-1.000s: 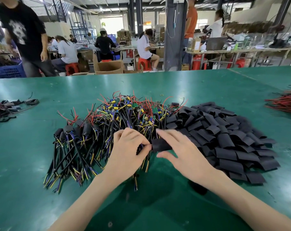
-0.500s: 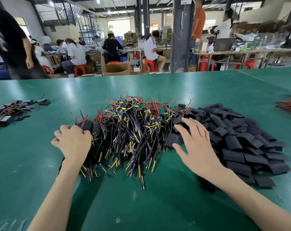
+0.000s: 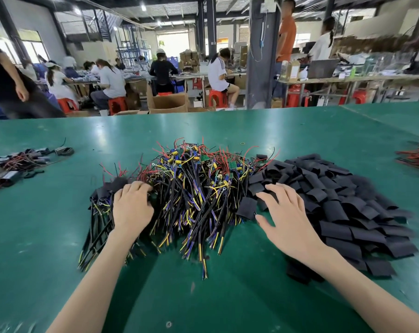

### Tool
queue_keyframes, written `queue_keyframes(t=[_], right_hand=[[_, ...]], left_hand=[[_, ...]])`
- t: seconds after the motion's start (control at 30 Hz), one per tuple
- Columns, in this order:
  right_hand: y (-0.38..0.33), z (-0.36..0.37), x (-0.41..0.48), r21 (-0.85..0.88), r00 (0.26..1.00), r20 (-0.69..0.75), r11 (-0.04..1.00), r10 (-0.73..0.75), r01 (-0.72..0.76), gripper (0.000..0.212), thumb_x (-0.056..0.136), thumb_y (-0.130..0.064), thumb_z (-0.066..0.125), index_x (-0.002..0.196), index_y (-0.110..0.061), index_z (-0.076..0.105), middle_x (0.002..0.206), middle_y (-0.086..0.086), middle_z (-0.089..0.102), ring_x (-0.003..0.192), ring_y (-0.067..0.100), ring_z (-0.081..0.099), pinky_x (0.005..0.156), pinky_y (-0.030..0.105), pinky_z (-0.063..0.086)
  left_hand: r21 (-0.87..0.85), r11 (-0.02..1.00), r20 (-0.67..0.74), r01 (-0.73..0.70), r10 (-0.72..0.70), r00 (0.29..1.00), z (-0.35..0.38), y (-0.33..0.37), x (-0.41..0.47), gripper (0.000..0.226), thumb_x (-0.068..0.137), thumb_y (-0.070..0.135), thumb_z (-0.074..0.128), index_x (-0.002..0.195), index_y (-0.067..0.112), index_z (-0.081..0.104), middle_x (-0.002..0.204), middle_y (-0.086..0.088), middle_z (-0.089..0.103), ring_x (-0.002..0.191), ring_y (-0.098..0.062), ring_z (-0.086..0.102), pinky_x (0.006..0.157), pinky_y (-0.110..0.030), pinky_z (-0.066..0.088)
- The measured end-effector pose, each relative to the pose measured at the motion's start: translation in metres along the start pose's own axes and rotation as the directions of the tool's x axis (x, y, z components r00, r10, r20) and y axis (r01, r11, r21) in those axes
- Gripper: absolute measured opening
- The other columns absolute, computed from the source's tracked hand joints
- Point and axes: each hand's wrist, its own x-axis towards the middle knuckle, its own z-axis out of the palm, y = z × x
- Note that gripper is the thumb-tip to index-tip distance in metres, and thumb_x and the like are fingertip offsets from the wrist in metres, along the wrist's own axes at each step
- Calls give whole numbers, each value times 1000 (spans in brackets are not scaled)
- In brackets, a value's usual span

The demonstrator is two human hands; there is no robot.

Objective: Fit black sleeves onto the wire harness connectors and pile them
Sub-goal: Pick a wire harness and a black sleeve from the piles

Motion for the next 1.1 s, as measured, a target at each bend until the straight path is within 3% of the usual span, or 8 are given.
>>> queue_keyframes(t=[0.27, 0.4, 0.43, 0.5, 0.57, 0.63, 0.87, 1.1], right_hand=[[1, 1, 0, 5, 1000, 24, 1000, 4, -4, 46, 91, -36, 52, 134, -23, 43, 143, -1, 30, 138, 20, 13, 111, 34, 10], [1, 2, 0, 9, 999, 34, 1000, -4, 3, 44, 91, -36, 52, 133, -22, 44, 142, -1, 31, 138, 19, 13, 112, 34, 11], [1, 2, 1, 17, 999, 35, 1000, -6, 5, 44, 91, -35, 52, 132, -22, 44, 142, -1, 32, 137, 19, 13, 111, 34, 11], [0, 3, 0, 23, 999, 39, 1000, -12, 11, 44, 91, -34, 52, 132, -22, 44, 142, -2, 31, 136, 18, 12, 111, 32, 10], [1, 4, 0, 21, 999, 47, 1000, -24, 23, 44, 91, -34, 51, 132, -23, 43, 142, -3, 30, 136, 18, 11, 110, 31, 8], [2, 3, 0, 25, 998, 48, 999, -26, 25, 44, 91, -34, 51, 132, -23, 43, 141, -3, 30, 135, 18, 11, 110, 30, 7], [3, 8, 6, 44, 985, 146, 995, -91, 85, 54, 95, -38, 44, 144, -27, 28, 149, -10, 26, 138, 11, 17, 110, 25, 10], [6, 17, 8, 68, 949, 261, 984, -178, 166, 55, 98, -45, 37, 148, -38, 13, 155, -14, 14, 141, 10, 12, 113, 29, 9]], left_hand=[[-90, 993, 64, 79, -73, 995, 3, -35, 12, 41, 75, 3, 62, 114, 14, 63, 125, -7, 56, 119, -30, 42, 100, -40, 27], [-162, 977, -10, 139, -142, 990, 4, -21, 25, 42, 76, 5, 58, 117, 12, 63, 124, -11, 58, 118, -32, 45, 103, -40, 29], [-308, 931, -12, 197, -211, 977, 3, -12, 30, 41, 79, 5, 55, 119, 9, 62, 124, -13, 58, 118, -33, 47, 103, -40, 33], [-625, 684, 145, 375, -371, 917, -1, 10, 45, 41, 87, 11, 49, 127, 3, 54, 129, -17, 55, 119, -32, 48, 101, -37, 36], [-656, 515, 373, 552, -414, 830, 0, 25, 61, 47, 93, 23, 46, 132, -3, 45, 134, -20, 50, 121, -33, 46, 99, -36, 36], [-559, 565, 482, 607, -374, 793, 2, 34, 70, 50, 96, 28, 39, 133, -6, 43, 136, -22, 47, 122, -35, 46, 99, -37, 37], [-387, 801, 441, 457, -274, 855, -1, 30, 83, 39, 92, 22, 36, 117, -4, 50, 128, -26, 50, 114, -36, 49, 96, -37, 38], [-373, 846, 454, 380, -191, 870, -5, 28, 85, 30, 87, 25, 40, 96, -1, 52, 107, -23, 56, 99, -35, 53, 86, -37, 41]])
